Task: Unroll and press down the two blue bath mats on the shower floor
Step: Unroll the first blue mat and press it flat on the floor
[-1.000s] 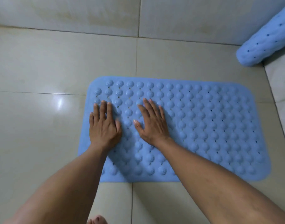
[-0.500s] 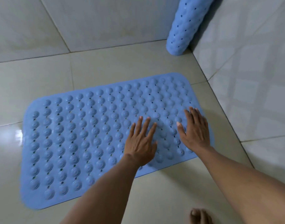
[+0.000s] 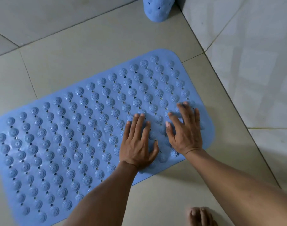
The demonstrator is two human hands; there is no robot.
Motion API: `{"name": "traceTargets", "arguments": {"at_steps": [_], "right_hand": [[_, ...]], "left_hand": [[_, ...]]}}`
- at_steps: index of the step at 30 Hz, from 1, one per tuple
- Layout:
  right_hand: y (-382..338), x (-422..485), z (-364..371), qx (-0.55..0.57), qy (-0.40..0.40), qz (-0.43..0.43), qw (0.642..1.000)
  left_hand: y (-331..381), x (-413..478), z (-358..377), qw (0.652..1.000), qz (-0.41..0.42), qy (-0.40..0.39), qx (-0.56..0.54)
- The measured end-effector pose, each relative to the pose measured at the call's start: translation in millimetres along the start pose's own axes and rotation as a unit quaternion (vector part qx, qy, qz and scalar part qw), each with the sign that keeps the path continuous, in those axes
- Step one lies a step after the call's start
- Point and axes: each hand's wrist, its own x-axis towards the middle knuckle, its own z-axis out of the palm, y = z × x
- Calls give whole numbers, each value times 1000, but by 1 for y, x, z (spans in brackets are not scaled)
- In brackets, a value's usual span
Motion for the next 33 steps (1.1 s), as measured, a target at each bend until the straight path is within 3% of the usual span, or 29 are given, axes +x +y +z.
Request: {"name": "traceTargets", "arguments": {"at_steps": [18, 23, 28, 31, 33], "right_hand": [[-2, 2, -3, -20, -39, 2, 999], [-11, 3, -7, -29, -53, 19, 998], [-28, 40, -43, -80, -158, 5, 984], [-51, 99, -79, -109, -239, -18, 965], [-69, 147, -110, -96, -234, -16, 967]], "left_hand": [[1, -1, 5, 999, -12, 27, -24], [0, -6, -2, 999, -7, -29, -26], [-12, -17, -54, 982, -21, -189, -8], [-35, 12, -97, 980, -49, -192, -13], [-53, 49, -130, 984, -59, -166, -15]]}}
